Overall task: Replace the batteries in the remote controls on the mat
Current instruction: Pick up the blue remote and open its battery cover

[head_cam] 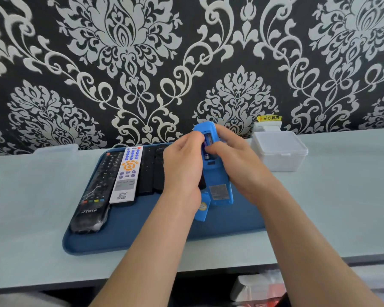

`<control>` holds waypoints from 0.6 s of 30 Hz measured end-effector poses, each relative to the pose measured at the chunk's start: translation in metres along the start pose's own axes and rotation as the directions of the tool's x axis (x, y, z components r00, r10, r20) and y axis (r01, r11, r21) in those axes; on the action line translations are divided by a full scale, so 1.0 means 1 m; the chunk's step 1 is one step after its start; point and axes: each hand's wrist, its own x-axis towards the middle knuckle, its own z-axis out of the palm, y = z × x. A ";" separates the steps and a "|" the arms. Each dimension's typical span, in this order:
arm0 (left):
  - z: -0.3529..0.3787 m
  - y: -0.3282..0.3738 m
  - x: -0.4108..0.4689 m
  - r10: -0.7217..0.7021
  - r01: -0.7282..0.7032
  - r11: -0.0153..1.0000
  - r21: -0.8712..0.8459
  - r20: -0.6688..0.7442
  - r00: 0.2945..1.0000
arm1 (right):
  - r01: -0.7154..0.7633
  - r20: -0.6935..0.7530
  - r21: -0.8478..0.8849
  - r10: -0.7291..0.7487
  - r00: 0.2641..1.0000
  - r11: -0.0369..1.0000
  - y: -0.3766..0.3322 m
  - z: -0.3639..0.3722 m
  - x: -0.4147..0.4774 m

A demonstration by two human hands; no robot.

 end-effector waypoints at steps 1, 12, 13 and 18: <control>0.002 0.000 -0.001 0.008 -0.008 1.000 -0.015 -0.008 1.000 | 0.008 0.004 0.002 -0.008 1.000 1.000 0.000 -0.001 0.000; 0.012 -0.001 0.004 -0.132 0.124 0.970 -0.207 -0.023 0.991 | 0.035 -0.039 -0.081 -0.039 0.998 0.996 0.008 0.003 0.009; 0.012 -0.001 0.004 -0.136 0.132 0.966 -0.224 -0.001 0.991 | 0.038 -0.045 -0.082 -0.041 0.998 0.996 0.007 0.002 0.009; 0.018 -0.002 0.005 -0.179 0.175 0.957 -0.231 0.007 0.984 | 0.029 -0.079 -0.085 -0.036 0.996 0.996 0.007 -0.001 0.006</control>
